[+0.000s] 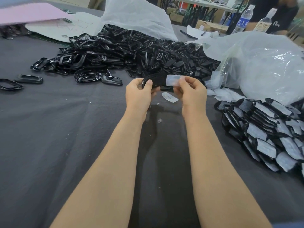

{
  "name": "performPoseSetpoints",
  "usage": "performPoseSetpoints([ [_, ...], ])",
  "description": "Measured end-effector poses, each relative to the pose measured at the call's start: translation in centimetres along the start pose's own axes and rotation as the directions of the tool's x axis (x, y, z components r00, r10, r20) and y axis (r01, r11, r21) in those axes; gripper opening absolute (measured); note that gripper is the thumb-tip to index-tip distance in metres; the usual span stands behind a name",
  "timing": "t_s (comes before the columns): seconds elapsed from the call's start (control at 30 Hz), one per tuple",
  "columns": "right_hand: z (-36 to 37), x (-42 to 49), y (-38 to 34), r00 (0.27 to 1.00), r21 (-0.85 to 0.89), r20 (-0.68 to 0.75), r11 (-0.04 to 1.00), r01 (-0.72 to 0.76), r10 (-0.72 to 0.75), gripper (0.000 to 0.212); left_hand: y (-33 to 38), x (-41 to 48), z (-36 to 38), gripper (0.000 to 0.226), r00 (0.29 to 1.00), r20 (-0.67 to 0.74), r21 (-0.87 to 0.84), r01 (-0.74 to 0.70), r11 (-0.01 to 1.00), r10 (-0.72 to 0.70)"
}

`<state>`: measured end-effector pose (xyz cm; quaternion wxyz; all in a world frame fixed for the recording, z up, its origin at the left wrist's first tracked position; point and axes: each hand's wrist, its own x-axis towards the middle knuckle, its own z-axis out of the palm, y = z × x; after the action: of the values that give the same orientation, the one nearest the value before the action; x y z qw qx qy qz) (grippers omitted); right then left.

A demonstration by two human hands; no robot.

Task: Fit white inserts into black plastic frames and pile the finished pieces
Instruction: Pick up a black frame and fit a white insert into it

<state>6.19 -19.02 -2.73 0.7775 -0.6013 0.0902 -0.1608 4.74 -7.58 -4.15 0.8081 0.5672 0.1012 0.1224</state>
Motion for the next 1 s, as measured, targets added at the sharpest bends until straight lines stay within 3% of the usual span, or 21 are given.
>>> performPoseSetpoints([
  [0.13,0.4,-0.4,-0.7,0.995,0.192,0.100,0.981,-0.038,0.019,0.014,-0.2,-0.1,0.1,0.009,1.000,-0.014,0.035,-0.024,0.999,0.024],
  [0.23,0.9,-0.9,-0.4,0.977,-0.049,0.191,0.993,0.104,-0.093,0.009,-0.1,-0.2,0.1,0.009,0.999,0.005,0.057,-0.054,0.997,0.054],
  [0.33,1.1,-1.1,0.0,0.958,-0.255,0.210,0.935,0.245,-0.194,0.005,0.1,-0.4,0.0,0.011,0.996,0.044,0.061,-0.080,0.995,0.077],
  [0.5,1.0,-1.1,0.4,0.945,-0.321,0.193,0.893,0.315,-0.264,0.011,0.3,-0.7,0.0,0.011,0.987,0.131,0.038,-0.102,0.994,0.096],
  [0.87,0.5,-0.9,0.6,0.897,-0.447,0.233,0.778,0.441,-0.375,0.010,0.3,-0.9,0.0,0.014,0.983,0.150,0.117,-0.127,0.985,0.109],
  [1.0,0.4,-0.8,0.6,0.910,-0.431,0.214,0.802,0.414,-0.354,0.018,0.3,-0.9,0.1,0.017,0.982,0.153,0.123,-0.125,0.984,0.106],
])
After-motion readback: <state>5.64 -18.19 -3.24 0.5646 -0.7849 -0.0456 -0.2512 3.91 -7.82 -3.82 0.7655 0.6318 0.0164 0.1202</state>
